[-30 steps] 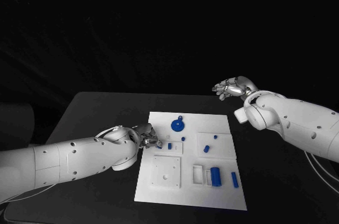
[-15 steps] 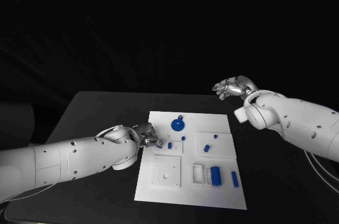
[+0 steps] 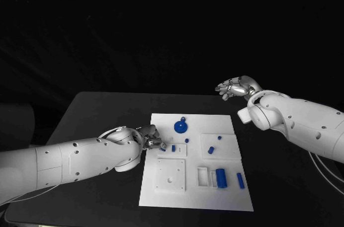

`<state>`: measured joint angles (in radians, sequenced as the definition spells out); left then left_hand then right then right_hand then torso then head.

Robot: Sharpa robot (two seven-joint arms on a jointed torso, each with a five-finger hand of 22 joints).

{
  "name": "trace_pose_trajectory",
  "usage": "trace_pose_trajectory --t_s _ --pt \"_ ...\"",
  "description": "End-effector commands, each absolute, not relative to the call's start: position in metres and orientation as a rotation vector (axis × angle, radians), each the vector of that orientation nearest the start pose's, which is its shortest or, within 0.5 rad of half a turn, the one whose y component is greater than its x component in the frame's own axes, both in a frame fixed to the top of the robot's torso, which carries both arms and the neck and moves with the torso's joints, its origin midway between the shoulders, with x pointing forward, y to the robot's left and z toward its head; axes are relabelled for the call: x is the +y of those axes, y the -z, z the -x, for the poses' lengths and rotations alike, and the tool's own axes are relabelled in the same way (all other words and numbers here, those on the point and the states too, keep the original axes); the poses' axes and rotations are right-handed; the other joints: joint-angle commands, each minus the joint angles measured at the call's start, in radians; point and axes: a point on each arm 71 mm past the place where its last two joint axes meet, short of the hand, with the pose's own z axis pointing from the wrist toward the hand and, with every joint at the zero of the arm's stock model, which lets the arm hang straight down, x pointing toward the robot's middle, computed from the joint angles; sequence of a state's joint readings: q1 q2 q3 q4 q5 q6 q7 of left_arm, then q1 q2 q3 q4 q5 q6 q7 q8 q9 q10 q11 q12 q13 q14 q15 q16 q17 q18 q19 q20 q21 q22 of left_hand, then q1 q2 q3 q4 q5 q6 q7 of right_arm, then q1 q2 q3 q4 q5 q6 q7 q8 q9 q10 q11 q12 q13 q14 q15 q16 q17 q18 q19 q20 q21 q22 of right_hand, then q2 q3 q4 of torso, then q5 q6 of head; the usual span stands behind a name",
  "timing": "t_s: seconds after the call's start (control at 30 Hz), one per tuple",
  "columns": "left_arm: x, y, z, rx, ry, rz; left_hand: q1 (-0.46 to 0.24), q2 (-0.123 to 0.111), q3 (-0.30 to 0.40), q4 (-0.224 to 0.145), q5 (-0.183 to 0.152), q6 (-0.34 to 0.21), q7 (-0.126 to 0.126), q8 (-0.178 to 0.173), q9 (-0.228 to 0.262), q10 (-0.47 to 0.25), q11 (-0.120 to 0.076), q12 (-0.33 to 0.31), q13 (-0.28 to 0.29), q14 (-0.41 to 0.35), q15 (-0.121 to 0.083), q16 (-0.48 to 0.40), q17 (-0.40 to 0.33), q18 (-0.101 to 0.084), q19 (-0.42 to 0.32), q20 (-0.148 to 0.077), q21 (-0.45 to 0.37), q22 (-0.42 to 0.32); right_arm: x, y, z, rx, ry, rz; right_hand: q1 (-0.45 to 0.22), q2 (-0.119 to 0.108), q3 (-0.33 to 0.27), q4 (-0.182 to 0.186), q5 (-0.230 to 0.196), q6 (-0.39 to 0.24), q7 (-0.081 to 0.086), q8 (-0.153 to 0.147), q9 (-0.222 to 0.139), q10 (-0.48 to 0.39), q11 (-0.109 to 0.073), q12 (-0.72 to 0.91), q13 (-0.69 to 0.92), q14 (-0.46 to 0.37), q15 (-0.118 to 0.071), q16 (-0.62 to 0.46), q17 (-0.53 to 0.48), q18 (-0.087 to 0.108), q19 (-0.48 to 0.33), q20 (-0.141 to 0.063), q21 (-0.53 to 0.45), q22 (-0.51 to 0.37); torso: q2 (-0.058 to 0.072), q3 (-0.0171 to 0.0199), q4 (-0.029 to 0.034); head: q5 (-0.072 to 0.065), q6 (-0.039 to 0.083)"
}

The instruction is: Assemble the parts on the task board

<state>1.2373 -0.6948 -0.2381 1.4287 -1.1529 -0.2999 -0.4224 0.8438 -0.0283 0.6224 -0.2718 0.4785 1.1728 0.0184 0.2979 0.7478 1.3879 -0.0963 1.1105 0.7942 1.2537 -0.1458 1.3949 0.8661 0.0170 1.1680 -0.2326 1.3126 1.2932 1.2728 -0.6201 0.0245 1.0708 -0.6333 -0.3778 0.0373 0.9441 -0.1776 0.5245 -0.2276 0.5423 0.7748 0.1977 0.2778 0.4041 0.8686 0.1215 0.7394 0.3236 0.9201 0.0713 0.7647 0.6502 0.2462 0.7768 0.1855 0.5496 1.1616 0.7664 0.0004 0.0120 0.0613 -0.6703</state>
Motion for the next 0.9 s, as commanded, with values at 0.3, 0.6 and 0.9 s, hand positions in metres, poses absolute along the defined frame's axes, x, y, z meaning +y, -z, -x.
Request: trace_pose_trajectory --t_s 0.3,0.6,0.9 --pt "0.173 0.2618 -0.4787 2.073 0.455 0.176 0.02 -0.016 0.007 0.036 -0.192 0.073 -0.066 0.342 0.003 0.014 -0.042 0.016 -0.013 0.05 -0.044 0.005 -0.001 0.167 -0.013 -0.016 0.007 -0.007 -0.2335 0.1524 -0.5826 1.527 -0.924 -0.701 -0.005 0.009 0.003 0.002 0.003 -0.007 0.022 0.005 -0.002 -0.006 -0.002 0.007 -0.002 -0.007 -0.001 0.007 -0.001 0.016 -0.005 0.0 -0.004 0.001 0.0 -0.0012 0.001 -0.001 -0.001" --pt "0.1692 0.2611 -0.4778 2.068 0.457 0.141 0.036 0.006 0.011 0.009 -0.113 0.072 -0.067 0.356 -0.009 0.012 -0.042 0.023 -0.018 0.049 -0.041 0.009 0.002 0.167 -0.016 -0.014 0.015 -0.006 -0.2336 0.1524 -0.5828 1.527 -0.924 -0.701 -0.005 0.009 0.002 0.002 0.004 -0.007 0.022 0.006 -0.002 -0.006 -0.002 0.007 -0.003 -0.007 -0.001 0.007 -0.001 0.016 -0.005 0.0 -0.004 0.001 -0.001 -0.0013 0.0007 0.0 -0.003" --pt "0.1683 0.2611 -0.478 2.068 0.459 0.137 0.032 0.006 0.007 -0.003 -0.077 0.073 -0.068 0.365 -0.015 0.012 -0.043 0.03 -0.021 0.049 -0.037 0.011 0.003 0.165 -0.017 -0.011 0.019 -0.006 -0.2335 0.1524 -0.5828 1.527 -0.924 -0.701 -0.006 0.009 0.002 0.002 0.004 -0.007 0.022 0.006 -0.002 -0.006 -0.002 0.007 -0.003 -0.007 -0.001 0.007 -0.001 0.016 -0.005 0.0 -0.004 0.002 -0.001 -0.0017 0.0014 -0.001 -0.001"
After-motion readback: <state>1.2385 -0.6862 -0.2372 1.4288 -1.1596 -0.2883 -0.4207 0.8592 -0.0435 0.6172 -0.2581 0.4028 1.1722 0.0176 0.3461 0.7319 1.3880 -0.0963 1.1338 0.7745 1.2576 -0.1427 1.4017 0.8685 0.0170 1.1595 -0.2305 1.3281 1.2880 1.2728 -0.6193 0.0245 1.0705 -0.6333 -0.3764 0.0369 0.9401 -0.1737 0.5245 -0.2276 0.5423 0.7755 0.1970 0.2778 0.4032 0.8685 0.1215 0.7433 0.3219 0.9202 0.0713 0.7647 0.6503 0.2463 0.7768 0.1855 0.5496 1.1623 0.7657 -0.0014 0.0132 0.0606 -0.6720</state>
